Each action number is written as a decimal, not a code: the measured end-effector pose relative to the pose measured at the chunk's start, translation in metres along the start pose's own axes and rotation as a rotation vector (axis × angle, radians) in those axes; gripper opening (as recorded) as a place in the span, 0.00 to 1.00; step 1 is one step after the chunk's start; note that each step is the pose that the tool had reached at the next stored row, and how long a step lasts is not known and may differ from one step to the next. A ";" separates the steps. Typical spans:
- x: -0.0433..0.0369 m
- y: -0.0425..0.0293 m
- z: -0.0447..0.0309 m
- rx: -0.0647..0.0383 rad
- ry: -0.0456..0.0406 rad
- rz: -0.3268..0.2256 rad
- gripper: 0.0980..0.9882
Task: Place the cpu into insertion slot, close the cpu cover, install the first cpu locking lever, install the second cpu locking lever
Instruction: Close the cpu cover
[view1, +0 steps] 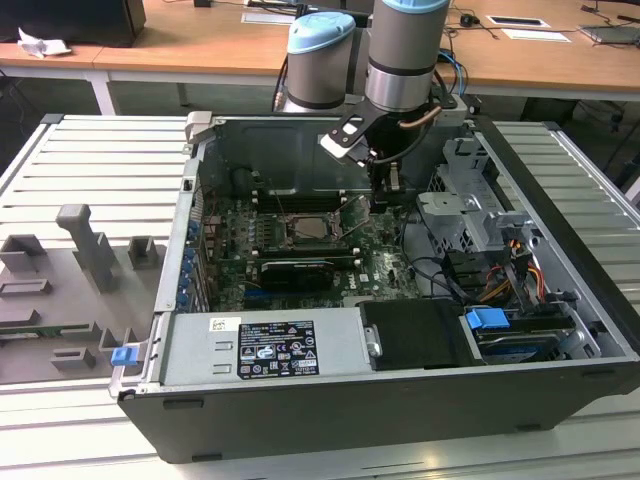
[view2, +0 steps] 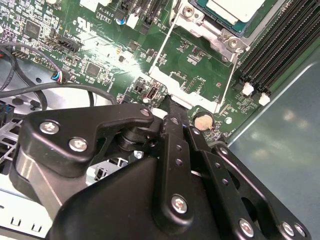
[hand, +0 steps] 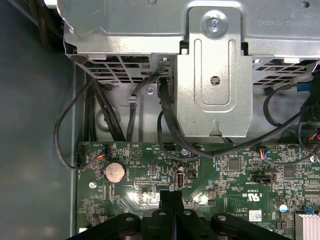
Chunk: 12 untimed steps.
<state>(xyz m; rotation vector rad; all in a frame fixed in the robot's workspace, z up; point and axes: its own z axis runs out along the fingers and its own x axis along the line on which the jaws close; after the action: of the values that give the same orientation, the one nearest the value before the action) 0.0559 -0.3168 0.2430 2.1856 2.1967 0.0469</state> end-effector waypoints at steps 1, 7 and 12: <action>0.0000 -0.0001 0.0000 0.000 -0.0001 0.000 0.01; 0.0000 -0.0011 0.0000 0.000 0.0000 0.000 0.01; 0.0000 -0.0022 -0.0001 0.000 -0.0001 0.000 0.01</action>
<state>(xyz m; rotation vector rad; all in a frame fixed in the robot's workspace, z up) 0.0537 -0.3168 0.2430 2.1856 2.1966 0.0468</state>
